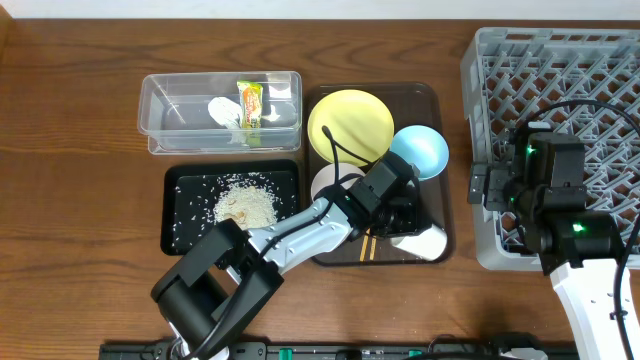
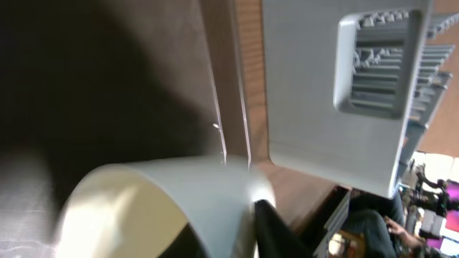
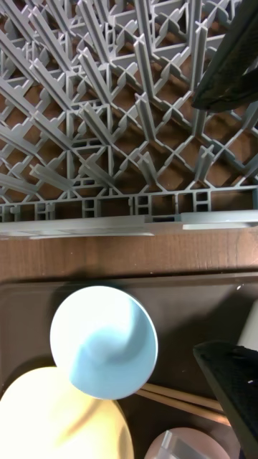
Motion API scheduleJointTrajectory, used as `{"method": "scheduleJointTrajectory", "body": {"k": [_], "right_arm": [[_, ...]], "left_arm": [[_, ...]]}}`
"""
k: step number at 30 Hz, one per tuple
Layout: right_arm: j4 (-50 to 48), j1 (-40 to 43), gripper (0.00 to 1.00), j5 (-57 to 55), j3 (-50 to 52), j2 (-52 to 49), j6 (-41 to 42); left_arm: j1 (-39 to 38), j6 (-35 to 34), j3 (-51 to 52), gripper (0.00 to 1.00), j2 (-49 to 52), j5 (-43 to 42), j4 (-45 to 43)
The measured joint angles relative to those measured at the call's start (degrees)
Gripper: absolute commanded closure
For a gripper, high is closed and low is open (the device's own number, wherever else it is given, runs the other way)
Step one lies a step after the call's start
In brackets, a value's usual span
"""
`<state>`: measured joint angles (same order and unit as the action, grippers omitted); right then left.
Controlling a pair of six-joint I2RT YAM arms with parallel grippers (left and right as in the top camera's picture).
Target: Sort waste into correct bins and load items into the dishwasher rack
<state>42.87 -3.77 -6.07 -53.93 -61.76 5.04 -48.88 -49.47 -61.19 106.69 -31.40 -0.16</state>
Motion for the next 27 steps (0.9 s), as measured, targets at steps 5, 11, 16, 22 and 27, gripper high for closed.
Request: {"method": "scheduleJointTrajectory", "body": {"k": [5, 11, 16, 22, 27], "right_arm": [[0.0, 0.0, 0.01, 0.0, 0.0, 0.0, 0.0], [0.0, 0.0, 0.01, 0.0, 0.0, 0.0, 0.0], [-0.4, 0.0, 0.01, 0.0, 0.0, 0.0, 0.0], [-4.0, 0.2, 0.02, 1.9, 0.0, 0.0, -0.1], [-7.0, 0.3, 0.04, 13.4, 0.0, -0.2, -3.1]], "left_arm": [[-0.2, 0.2, -0.3, 0.94, -0.7, -2.5, 0.1], [-0.2, 2.5, -0.3, 0.94, -0.7, -2.6, 0.3], [1.8, 6.3, -0.1, 0.94, -2.0, -2.8, 1.8], [10.1, 11.1, 0.1, 0.94, -8.4, -3.2, 6.2], [18.6, 13.9, 0.1, 0.94, -15.6, -4.7, 7.8]]}}
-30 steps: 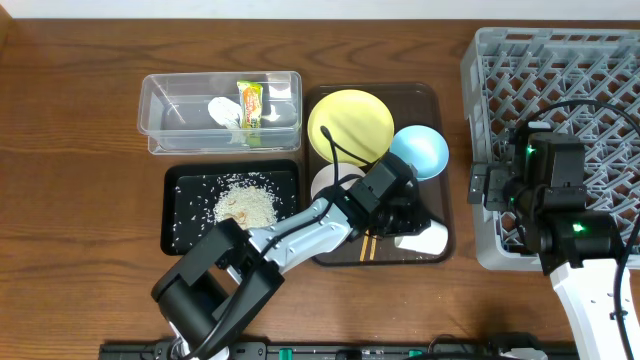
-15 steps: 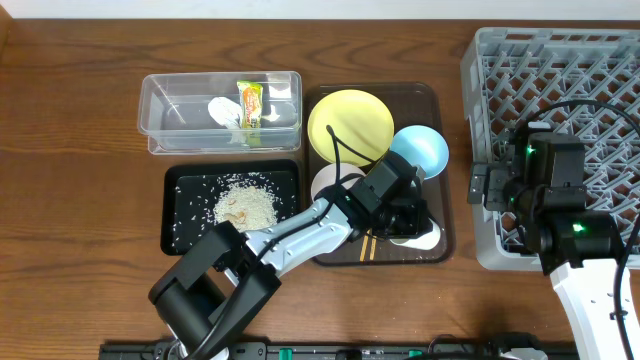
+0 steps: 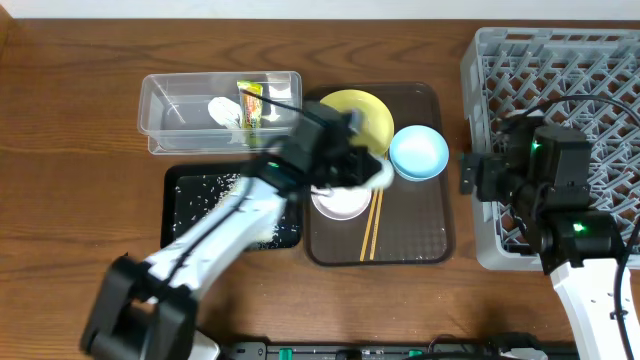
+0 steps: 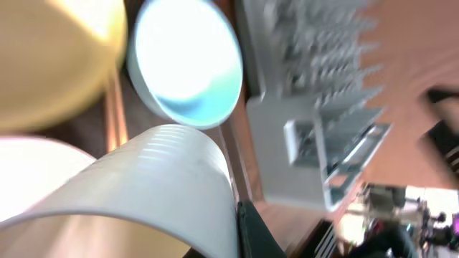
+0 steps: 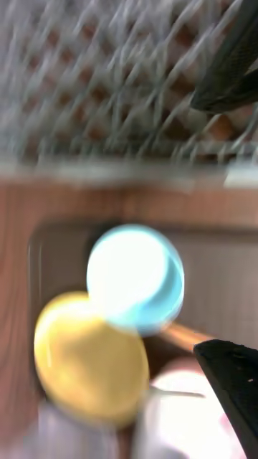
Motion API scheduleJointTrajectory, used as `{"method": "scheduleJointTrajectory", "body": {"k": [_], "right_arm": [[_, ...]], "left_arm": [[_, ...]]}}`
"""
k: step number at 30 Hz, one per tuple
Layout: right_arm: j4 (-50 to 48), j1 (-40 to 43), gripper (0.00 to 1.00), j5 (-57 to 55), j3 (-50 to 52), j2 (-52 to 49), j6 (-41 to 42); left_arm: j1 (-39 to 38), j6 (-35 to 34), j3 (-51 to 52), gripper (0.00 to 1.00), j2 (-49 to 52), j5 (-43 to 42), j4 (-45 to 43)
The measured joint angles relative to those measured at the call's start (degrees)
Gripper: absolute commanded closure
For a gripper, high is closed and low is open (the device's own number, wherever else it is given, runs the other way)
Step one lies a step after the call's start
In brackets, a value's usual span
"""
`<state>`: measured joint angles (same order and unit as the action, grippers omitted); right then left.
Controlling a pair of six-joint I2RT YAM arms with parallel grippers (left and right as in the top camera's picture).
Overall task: Sort waste into correct bins and load items into the dishwasher rack
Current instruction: 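Lift the white cup with the left gripper toward the right gripper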
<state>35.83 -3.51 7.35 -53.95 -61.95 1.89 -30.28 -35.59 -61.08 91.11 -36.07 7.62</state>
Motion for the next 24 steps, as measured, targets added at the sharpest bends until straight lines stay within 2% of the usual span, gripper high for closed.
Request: {"method": "scheduleJointTrajectory", "body": {"k": [5, 10, 15, 24], "right_arm": [[-0.7, 0.0, 0.17, 18.8, 0.0, -3.0, -7.0], [-0.8, 0.0, 0.29, 34.9, -0.1, -8.3, -12.8], [-1.3, -0.1, 0.27, 46.8, -0.1, -13.0, -18.4], [-10.3, -0.1, 0.24, 59.0, -0.1, -16.4, -24.4]], "left_arm": [[8.1, 0.0, 0.0, 0.94, -2.1, -8.1, -6.1], [11.0, -2.2, 0.0, 0.94, -2.1, -19.8, -13.2], [10.9, -6.0, 0.0, 0.94, -2.1, -29.6, -17.7], [10.9, -9.1, 0.0, 0.94, -2.1, -38.8, -18.1]]}}
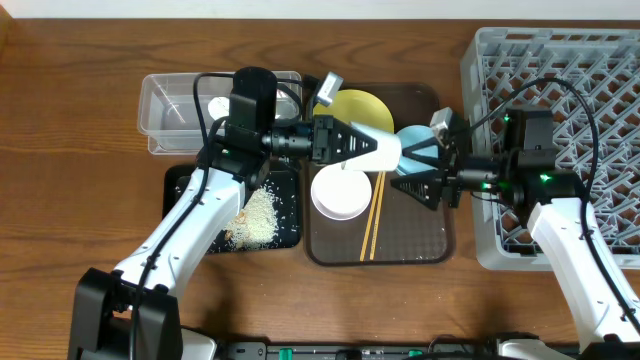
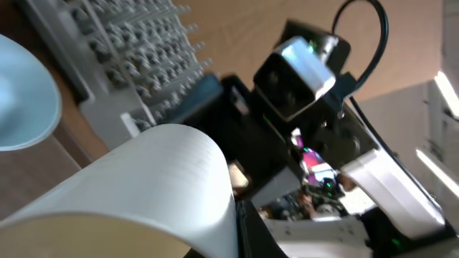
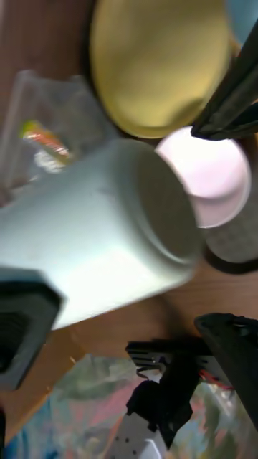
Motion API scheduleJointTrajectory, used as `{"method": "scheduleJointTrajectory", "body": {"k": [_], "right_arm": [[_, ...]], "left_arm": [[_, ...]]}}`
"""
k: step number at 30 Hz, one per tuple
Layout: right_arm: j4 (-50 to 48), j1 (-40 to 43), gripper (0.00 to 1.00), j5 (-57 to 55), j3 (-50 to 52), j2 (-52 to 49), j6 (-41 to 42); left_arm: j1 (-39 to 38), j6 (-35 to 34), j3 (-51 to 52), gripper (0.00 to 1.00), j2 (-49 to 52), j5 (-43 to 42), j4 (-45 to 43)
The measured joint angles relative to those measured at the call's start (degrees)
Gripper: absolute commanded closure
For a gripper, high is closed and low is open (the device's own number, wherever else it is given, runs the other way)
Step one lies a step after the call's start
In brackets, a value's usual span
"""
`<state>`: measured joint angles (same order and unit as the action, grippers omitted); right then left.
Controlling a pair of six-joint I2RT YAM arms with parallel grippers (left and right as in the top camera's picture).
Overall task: Sort waste into correct bins and load items into the dishwasher rack
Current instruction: 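Lift the white cup with the left gripper toward the right gripper, then grasp the white cup with the right gripper and release the left gripper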
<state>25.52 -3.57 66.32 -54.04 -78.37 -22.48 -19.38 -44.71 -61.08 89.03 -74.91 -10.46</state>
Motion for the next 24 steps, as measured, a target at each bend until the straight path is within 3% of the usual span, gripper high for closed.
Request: {"method": "scheduleJointTrajectory", "body": {"k": [14, 20, 24], "right_arm": [[-4.4, -1.2, 0.25, 6.4, 0.0, 0.0, -0.8], [-4.3, -2.0, 0.41, 7.4, 0.0, 0.0, -0.9], [-4.1, -2.0, 0.38, 7.8, 0.0, 0.0, -0.8]], "left_arm": [[-3.3, -1.8, 0.0, 0.94, 0.0, -4.3, -0.1], [-4.0, -1.8, 0.0, 0.94, 0.0, -4.2, -0.2], [-4.0, -1.8, 0.0, 0.94, 0.0, -4.3, -0.5]]}}
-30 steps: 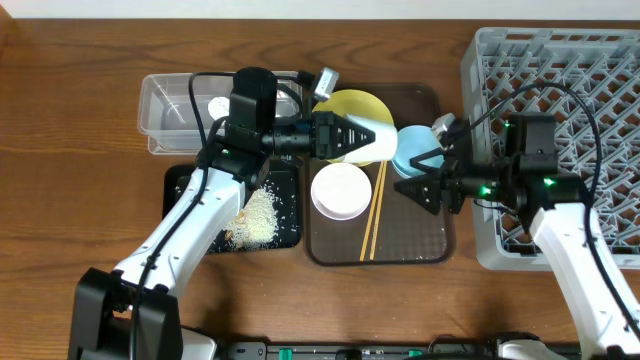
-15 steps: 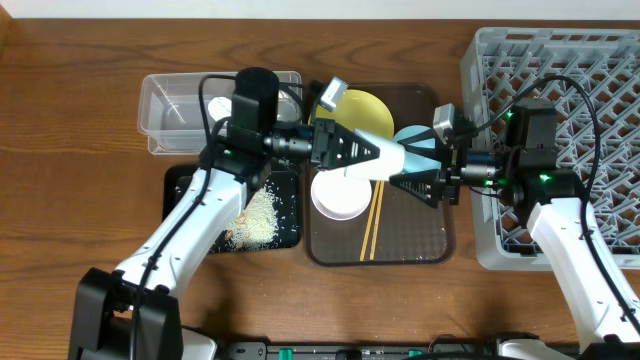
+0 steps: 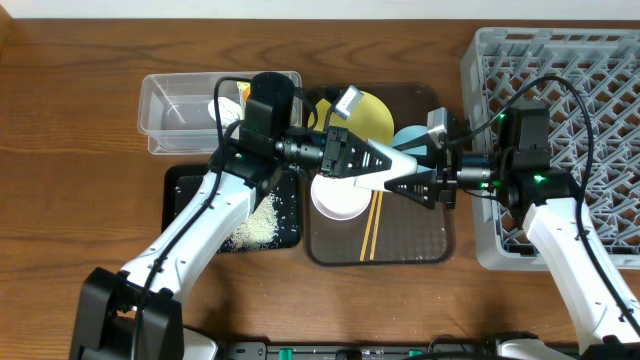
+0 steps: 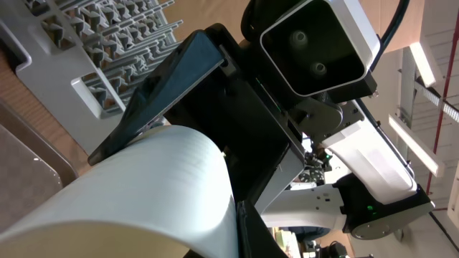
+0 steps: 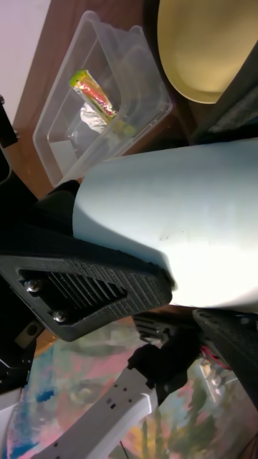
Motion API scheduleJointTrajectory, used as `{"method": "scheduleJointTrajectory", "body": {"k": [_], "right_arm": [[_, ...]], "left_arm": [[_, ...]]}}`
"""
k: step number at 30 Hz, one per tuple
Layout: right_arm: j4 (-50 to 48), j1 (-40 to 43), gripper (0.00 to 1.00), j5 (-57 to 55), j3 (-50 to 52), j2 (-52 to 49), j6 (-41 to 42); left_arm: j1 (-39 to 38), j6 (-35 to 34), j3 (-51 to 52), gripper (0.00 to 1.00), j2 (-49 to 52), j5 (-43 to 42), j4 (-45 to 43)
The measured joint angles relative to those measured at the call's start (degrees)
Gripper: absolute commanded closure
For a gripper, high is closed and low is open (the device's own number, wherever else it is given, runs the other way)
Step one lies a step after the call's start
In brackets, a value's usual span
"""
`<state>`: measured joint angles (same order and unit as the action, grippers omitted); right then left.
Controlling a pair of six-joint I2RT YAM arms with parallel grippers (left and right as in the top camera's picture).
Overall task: Sort waste into correct bins and load items into the dishwasher rack
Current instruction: 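Grasp the white cup with the right gripper and release the left gripper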
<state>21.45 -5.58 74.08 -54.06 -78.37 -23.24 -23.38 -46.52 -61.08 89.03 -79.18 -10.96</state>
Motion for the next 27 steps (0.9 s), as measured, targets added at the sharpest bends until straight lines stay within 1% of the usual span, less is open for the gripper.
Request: {"method": "scheduleJointTrajectory", "body": {"k": [5, 6, 8, 9, 12, 16, 19, 24, 26, 27], "right_arm": [[0.7, 0.0, 0.36, -0.1, -0.1, 0.0, 0.0], [0.8, 0.0, 0.34, -0.1, -0.1, 0.0, 0.0], [1.2, 0.0, 0.26, -0.2, -0.2, 0.0, -0.2], [1.4, 0.0, 0.24, -0.3, -0.3, 0.0, -0.2], [2.6, 0.0, 0.24, -0.9, -0.3, 0.0, -0.3], [3.3, 0.0, 0.25, -1.5, -0.3, 0.0, -0.4], [3.1, 0.0, 0.25, -1.7, -0.3, 0.0, -0.4], [2.7, 0.0, 0.31, -1.5, -0.3, 0.0, -0.4], [2.7, 0.0, 0.38, -1.4, -0.3, 0.0, -0.5], [2.8, 0.0, 0.43, -1.3, -0.3, 0.0, -0.2]], "left_arm": [[0.0, -0.2, 0.0, 0.94, 0.0, 0.0, 0.0], [0.0, -0.2, 0.0, 0.94, 0.0, 0.0, 0.0], [-0.1, -0.5, 0.0, 0.94, 0.0, 0.0, -0.3], [-0.1, -0.7, 0.1, 0.94, 0.0, 0.0, -0.7], [-0.3, -1.3, 0.1, 0.94, 0.0, -0.2, -2.6], [-0.4, -1.7, 0.1, 0.94, 0.0, -0.2, -3.0], [-0.4, -1.7, 0.1, 0.94, 0.0, -0.1, -3.0], [-0.4, -1.7, 0.1, 0.94, 0.0, 0.1, -3.1], [-0.4, -1.7, 0.1, 0.94, 0.0, 0.3, -3.1], [-0.4, -1.7, 0.1, 0.94, 0.0, 0.2, -3.2]]}}
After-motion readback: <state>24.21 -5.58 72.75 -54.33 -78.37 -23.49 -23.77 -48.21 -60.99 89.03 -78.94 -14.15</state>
